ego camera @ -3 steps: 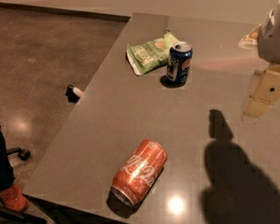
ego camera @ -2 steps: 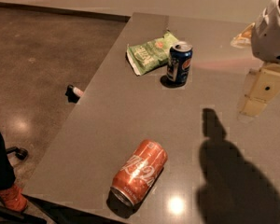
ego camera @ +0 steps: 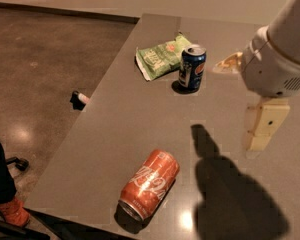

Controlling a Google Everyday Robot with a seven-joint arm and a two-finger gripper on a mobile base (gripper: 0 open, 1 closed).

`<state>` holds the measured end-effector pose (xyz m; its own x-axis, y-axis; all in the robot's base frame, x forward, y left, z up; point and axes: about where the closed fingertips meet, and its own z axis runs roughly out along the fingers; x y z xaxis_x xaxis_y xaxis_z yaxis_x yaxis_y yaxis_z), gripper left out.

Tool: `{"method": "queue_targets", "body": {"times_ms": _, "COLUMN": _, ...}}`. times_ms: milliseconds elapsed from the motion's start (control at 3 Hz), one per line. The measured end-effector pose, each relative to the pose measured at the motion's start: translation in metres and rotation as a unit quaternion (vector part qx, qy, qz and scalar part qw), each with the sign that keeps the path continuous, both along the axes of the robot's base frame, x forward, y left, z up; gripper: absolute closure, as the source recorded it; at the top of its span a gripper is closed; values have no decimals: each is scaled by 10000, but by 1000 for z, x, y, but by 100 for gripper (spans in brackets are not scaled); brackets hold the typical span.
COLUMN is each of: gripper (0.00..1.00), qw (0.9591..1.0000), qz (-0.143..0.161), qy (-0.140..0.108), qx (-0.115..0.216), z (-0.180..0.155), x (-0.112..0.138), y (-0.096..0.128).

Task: Place coke can upright

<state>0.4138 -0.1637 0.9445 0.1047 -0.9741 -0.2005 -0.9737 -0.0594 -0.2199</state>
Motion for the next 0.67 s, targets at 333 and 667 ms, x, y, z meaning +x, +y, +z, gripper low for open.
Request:
{"method": "queue_targets", "body": {"times_ms": 333, "gripper": 0, "qw": 9933, "qz": 1151, "qy": -39, "qx": -57, "z": -23, "x": -32, "y": 30}}
{"method": "queue_targets", "body": {"times_ms": 667, "gripper": 0, "qw": 9796, "qz": 1997, "qy": -108, "qx": -176, "z": -38, "x": -53, "y": 51}}
